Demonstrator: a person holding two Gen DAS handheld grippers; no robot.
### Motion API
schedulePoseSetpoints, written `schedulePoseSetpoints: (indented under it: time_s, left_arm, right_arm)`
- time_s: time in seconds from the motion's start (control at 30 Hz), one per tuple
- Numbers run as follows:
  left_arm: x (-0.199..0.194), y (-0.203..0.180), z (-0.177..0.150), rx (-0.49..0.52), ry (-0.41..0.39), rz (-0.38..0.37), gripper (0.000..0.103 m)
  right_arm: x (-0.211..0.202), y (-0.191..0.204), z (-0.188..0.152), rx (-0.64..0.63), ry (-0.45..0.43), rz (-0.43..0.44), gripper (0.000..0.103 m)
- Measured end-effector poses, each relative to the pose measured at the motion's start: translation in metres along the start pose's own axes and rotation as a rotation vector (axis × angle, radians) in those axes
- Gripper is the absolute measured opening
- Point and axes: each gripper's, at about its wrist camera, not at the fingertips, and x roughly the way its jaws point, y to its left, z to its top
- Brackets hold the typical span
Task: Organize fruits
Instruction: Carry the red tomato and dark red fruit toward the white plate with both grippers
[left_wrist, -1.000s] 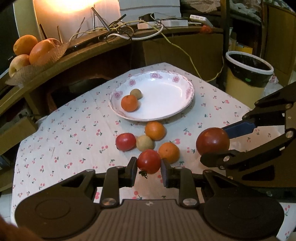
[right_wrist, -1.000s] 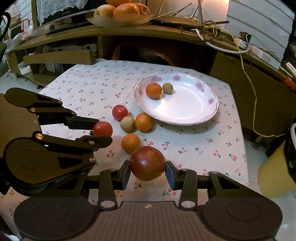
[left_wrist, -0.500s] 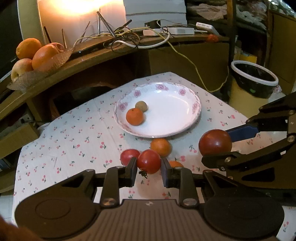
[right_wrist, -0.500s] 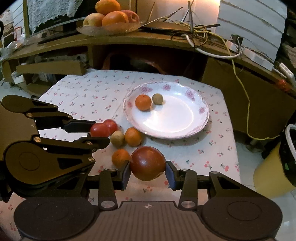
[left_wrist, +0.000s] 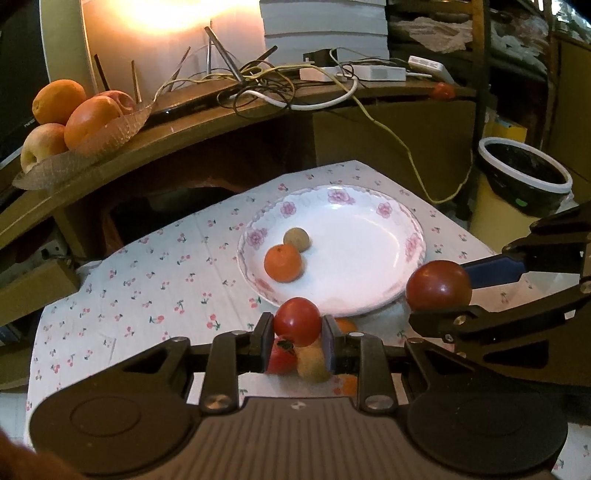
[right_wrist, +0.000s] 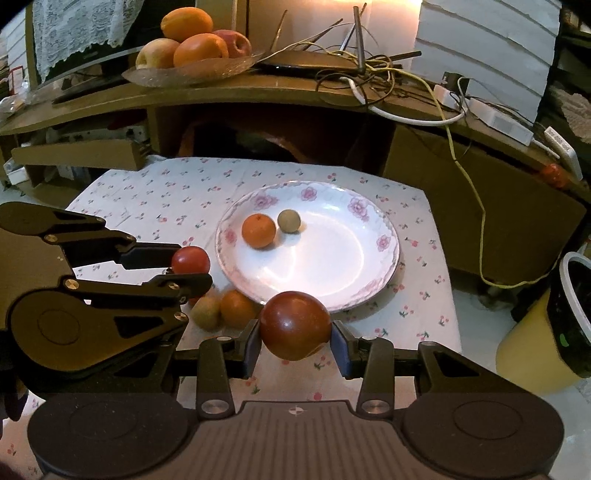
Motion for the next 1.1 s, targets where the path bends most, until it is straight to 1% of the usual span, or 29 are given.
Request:
schedulePoseSetpoints:
  time_s: [0.77,1.1]
  left_arm:
    - [0.028,0.008,0.017,-0.025,0.004,0.013,0.032]
    - [0.039,0.009,0.02,-0.021,0.01,0.01,0.032]
  right_arm:
    - [0.024,-0.008,0.017,0.026,0.002,-0.041,0.042]
    - [0.035,-0.012,0.021,0.026,0.013,-0.057,0.042]
